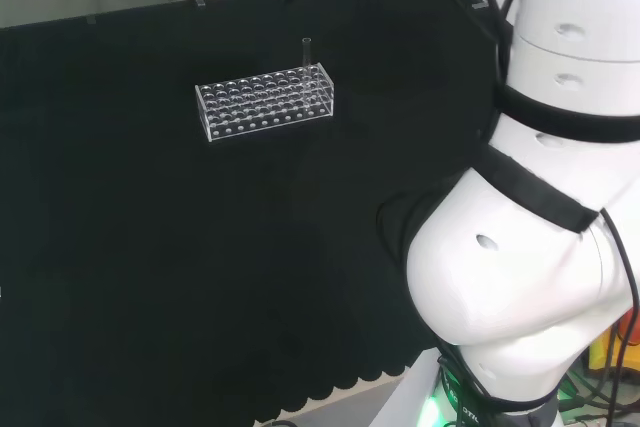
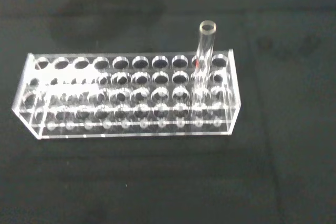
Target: Pick up the test tube.
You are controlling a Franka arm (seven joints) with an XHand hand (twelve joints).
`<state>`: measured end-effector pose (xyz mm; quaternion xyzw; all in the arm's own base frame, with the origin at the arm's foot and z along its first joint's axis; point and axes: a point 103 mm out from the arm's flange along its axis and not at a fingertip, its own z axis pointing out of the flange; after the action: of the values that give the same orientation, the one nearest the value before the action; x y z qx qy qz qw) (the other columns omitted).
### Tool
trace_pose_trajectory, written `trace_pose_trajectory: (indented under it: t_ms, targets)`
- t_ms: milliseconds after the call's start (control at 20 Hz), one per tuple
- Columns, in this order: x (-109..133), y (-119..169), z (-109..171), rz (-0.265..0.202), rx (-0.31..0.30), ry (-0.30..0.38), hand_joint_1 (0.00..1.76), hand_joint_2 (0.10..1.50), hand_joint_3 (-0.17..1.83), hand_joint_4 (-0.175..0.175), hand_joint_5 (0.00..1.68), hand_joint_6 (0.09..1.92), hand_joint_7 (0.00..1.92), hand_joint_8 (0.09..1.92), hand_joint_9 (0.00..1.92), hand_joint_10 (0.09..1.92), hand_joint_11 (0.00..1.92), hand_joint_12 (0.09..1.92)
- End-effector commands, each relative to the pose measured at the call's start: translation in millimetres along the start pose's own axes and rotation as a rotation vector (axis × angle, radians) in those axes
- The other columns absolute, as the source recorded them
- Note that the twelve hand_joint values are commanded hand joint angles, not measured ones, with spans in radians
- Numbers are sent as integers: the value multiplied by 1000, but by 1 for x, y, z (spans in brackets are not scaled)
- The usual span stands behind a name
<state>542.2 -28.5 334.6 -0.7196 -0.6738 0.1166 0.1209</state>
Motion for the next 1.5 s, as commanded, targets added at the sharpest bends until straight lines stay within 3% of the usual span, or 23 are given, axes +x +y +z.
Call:
trace_pose_trajectory:
  t_ms: [50, 400, 900, 1500]
  targets:
    - [-2, 30, 27, -5, 71, 9, 706, 819, 318, -98, 384, 87, 409, 861, 466, 866, 309, 1498]
    - [-2, 53, 48, 1, 125, 9, 735, 808, 337, -102, 411, 87, 479, 859, 618, 822, 445, 1436]
    - [-7, 80, 68, 23, 176, -22, 813, 788, 371, -94, 529, 119, 629, 836, 678, 782, 457, 1419]
    - [-12, 104, 92, 47, 229, -73, 843, 779, 386, -87, 623, 187, 657, 832, 681, 771, 442, 1417]
